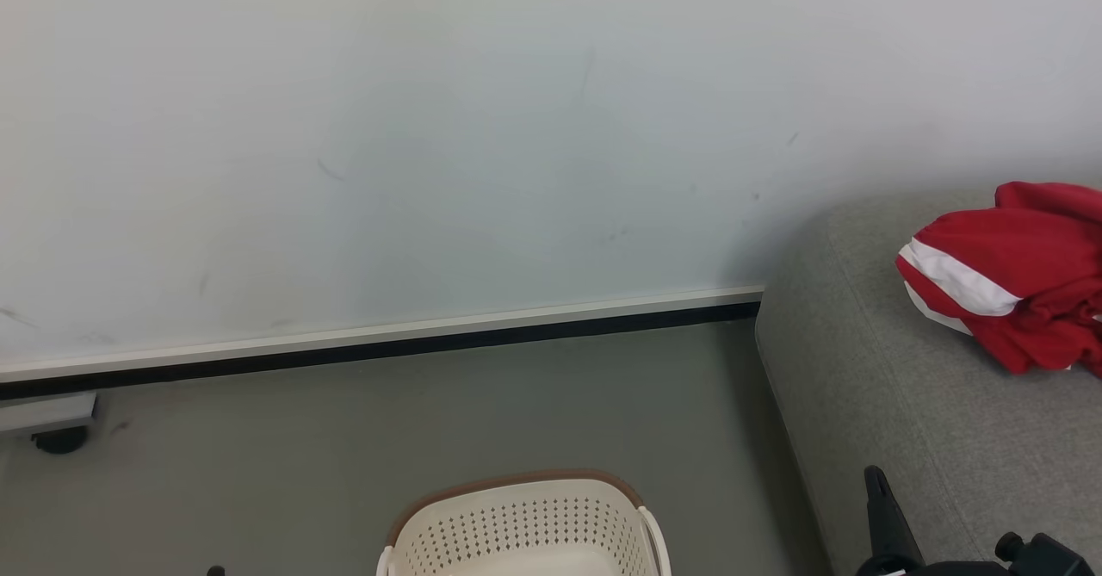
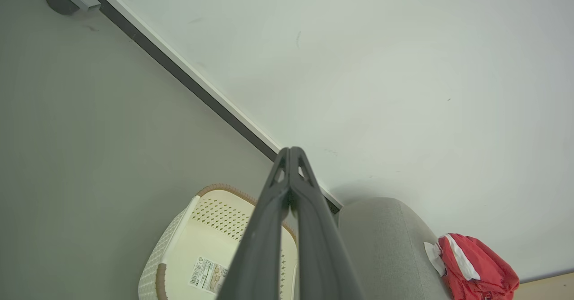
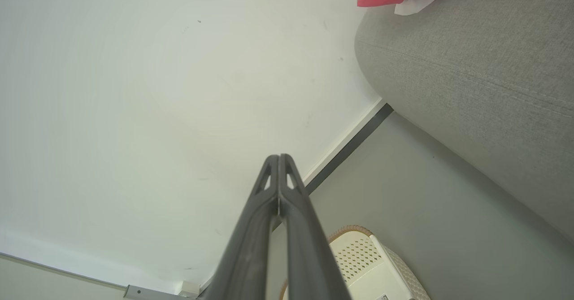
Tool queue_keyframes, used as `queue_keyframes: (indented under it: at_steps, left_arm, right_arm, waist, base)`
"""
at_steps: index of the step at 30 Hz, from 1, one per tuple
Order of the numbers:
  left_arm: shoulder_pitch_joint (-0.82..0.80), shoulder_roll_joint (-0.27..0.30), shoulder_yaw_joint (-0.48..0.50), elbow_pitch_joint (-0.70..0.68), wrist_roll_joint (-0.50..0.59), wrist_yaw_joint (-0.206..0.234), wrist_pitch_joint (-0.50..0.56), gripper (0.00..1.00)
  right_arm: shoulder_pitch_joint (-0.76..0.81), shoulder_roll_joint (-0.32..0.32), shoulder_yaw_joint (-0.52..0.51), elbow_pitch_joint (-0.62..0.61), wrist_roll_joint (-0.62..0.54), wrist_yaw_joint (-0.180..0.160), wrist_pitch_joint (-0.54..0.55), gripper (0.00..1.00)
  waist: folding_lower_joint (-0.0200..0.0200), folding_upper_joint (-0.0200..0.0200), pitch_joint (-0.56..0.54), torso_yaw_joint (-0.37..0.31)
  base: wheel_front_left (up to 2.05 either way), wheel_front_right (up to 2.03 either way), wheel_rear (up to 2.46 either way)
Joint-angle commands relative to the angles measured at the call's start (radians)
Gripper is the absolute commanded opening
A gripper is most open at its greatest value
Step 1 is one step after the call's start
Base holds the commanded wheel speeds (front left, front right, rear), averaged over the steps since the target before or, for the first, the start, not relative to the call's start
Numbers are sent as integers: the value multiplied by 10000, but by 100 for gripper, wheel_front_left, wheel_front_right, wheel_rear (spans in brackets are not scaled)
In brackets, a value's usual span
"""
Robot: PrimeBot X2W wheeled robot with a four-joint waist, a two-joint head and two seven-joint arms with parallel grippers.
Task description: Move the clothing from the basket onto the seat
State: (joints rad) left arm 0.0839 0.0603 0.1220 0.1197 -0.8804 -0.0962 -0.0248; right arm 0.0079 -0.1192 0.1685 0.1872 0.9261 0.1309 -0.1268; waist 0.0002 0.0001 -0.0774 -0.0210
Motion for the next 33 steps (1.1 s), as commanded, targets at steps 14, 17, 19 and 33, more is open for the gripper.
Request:
queue_keyframes:
  at_steps: [14,17,19,33]
  left_arm:
    - [-565,14,265,159,-1810,-130,523,0]
    - [-612,8,310,203,-2122,-149,621,0]
    - [-649,3,338,240,-2349,-160,681,0]
    - [-967,-27,526,454,-3836,-221,1138,0]
  right_arm:
    - [-412,141,-415,41,1770,0,371,0]
    - [-467,172,-489,59,2081,0,446,0]
    - [-494,189,-537,75,2298,0,485,0]
    - [-682,315,-884,184,3739,1,819,0]
  waist:
    - [-1,-1,144,38]
    - [-1,-1,176,46]
    - [-1,-1,196,51]
    - [-1,-1,351,92]
  base:
    - [0,0,0]
    - [0,0,0]
    - [0,0,0]
    - [0,0,0]
